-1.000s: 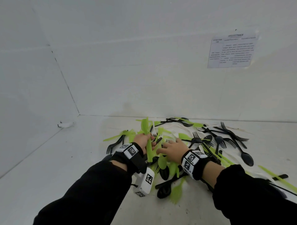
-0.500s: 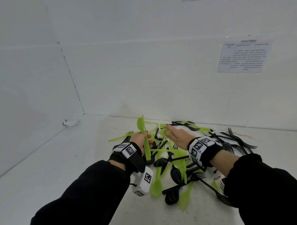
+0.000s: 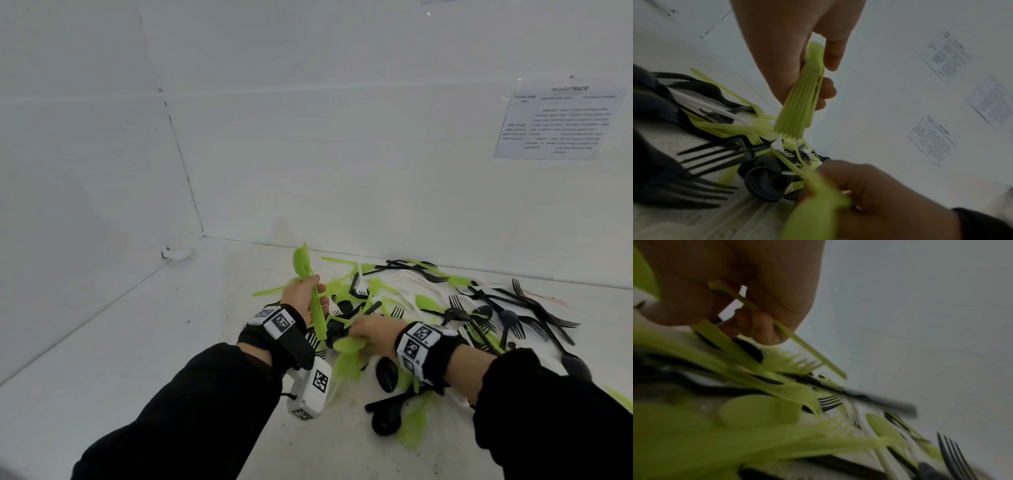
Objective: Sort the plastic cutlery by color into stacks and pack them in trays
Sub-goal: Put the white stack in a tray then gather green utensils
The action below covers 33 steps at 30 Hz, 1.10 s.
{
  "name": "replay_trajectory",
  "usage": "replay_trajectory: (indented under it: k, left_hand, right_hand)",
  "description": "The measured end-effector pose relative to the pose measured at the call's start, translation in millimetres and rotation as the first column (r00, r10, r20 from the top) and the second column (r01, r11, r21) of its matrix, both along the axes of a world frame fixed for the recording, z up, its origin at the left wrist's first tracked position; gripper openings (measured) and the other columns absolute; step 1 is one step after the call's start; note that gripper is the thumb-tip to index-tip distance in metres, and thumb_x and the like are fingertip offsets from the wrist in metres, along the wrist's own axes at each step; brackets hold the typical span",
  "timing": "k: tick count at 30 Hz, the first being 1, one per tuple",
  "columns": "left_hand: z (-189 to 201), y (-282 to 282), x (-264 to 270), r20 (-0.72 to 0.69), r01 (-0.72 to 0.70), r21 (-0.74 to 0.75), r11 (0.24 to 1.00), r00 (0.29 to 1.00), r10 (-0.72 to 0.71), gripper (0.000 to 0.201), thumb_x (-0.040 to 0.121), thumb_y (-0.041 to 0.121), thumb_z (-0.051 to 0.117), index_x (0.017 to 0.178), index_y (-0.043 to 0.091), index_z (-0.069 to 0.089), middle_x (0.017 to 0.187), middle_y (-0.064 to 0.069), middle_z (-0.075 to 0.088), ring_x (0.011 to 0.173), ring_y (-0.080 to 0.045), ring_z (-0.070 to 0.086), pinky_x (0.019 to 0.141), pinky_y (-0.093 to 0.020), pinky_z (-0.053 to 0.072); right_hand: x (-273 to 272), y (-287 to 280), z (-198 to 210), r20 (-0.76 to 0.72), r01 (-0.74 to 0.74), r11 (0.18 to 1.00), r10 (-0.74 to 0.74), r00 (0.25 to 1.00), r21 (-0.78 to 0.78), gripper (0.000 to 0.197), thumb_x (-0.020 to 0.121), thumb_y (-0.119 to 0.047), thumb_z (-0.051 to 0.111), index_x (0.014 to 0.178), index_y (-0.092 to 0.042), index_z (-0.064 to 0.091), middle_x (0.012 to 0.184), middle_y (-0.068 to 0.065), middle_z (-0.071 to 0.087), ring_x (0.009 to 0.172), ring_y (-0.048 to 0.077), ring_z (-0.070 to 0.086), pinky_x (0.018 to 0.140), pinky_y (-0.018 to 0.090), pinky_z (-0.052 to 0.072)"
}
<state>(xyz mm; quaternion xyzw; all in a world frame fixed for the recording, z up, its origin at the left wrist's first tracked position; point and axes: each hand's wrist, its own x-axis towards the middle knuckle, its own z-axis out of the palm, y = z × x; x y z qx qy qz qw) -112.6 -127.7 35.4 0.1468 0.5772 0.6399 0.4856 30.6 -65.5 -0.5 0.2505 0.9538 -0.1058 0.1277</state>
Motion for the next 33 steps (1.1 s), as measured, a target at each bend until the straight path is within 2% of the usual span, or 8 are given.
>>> replay_trajectory:
  k: [4,8,11,14,23,27,29,33]
  left_hand:
    - [-6.7,-0.1,-1.0,-0.035,-0.046,0.032,0.998,0.998,0.047,0.019,0.098,0.014,0.045,0.08,0.009,0.047,0.07,-0.004,0.049,0.033,-0.011,0.049,0.048,-0.025,0.041]
    - [-7.5,3.3,5.9,0.012,-0.054,0.063,0.997,0.998,0.054,0.021,0.099,0.012,0.044,0.078,0.008,0.047,0.071,-0.006,0.049,0.045,-0.017,0.05,0.052,-0.029,0.042]
    - [-9.5,9.3,21.5,0.026,0.0,0.095,0.995,1.0,-0.003,0.02,0.098,0.011,0.045,0.079,0.006,0.049,0.072,-0.006,0.052,0.052,-0.019,0.054,0.049,-0.029,0.048]
    - [-10.7,15.6,43.9,0.03,0.075,0.119,0.99,0.996,-0.079,0.018,0.097,0.01,0.047,0.08,0.005,0.052,0.074,-0.008,0.055,0.055,-0.018,0.058,0.044,-0.025,0.053]
    - [-12.7,27.1,83.3,0.11,0.131,0.168,0.977,0.982,-0.151,0.021,0.097,0.007,0.045,0.114,0.002,0.057,0.076,-0.008,0.068,0.062,-0.019,0.065,0.045,-0.027,0.054]
    - [-15.5,27.5,94.5,0.124,0.151,0.177,0.973,0.977,-0.174,0.026,0.099,0.009,0.041,0.119,-0.002,0.054,0.09,-0.013,0.067,0.08,-0.023,0.064,0.071,-0.039,0.054]
    - [-18.0,27.6,97.8,0.112,0.148,0.178,0.973,0.979,-0.169,0.028,0.098,0.008,0.042,0.121,-0.003,0.053,0.099,-0.016,0.064,0.087,-0.026,0.062,0.08,-0.04,0.052]
    - [-21.9,27.1,101.7,0.077,0.142,0.162,0.976,0.985,-0.156,0.021,0.096,0.004,0.047,0.11,-0.005,0.059,0.092,-0.018,0.063,0.079,-0.027,0.062,0.062,-0.031,0.057]
  right_hand:
    - [13.7,21.9,9.5,-0.263,0.271,0.958,-0.285,0.922,-0.089,0.038,0.089,-0.026,0.06,0.122,-0.007,0.056,0.121,0.008,0.058,0.105,0.017,0.052,0.08,0.02,0.035]
    - [24.7,36.1,22.8,-0.528,0.438,0.867,-0.493,0.692,-0.236,0.014,0.087,-0.028,0.063,0.076,-0.024,0.057,0.073,-0.007,0.05,0.081,0.015,0.041,0.059,0.016,0.028]
    - [23.8,37.7,34.4,-0.563,0.419,0.812,-0.583,0.585,-0.405,0.026,0.09,-0.029,0.058,0.092,-0.004,0.063,0.082,0.007,0.058,0.075,0.019,0.049,0.069,0.026,0.036]
    - [18.7,27.9,40.2,-0.55,0.337,0.751,-0.651,0.523,-0.568,0.018,0.092,-0.027,0.055,0.079,-0.015,0.059,0.071,0.002,0.059,0.062,0.016,0.052,0.063,0.029,0.043]
    - [31.1,18.7,36.4,-0.561,0.471,0.72,-0.693,0.452,-0.51,0.037,0.088,-0.035,0.056,0.093,0.002,0.061,0.079,0.013,0.057,0.072,0.026,0.054,0.072,0.038,0.047]
    - [42.7,17.7,35.8,-0.586,0.463,0.666,-0.742,0.326,-0.585,0.025,0.083,-0.029,0.066,0.098,-0.01,0.061,0.082,0.005,0.063,0.074,0.022,0.062,0.07,0.036,0.054]
    - [46.2,14.6,35.8,-0.571,0.456,0.667,-0.743,0.35,-0.589,0.017,0.085,-0.027,0.063,0.094,-0.013,0.059,0.077,0.0,0.059,0.067,0.017,0.057,0.066,0.03,0.05]
    - [47.0,8.0,35.8,-0.508,0.422,0.664,-0.746,0.43,-0.618,0.025,0.092,-0.02,0.045,0.086,-0.002,0.062,0.072,0.006,0.053,0.068,0.021,0.051,0.06,0.03,0.04]
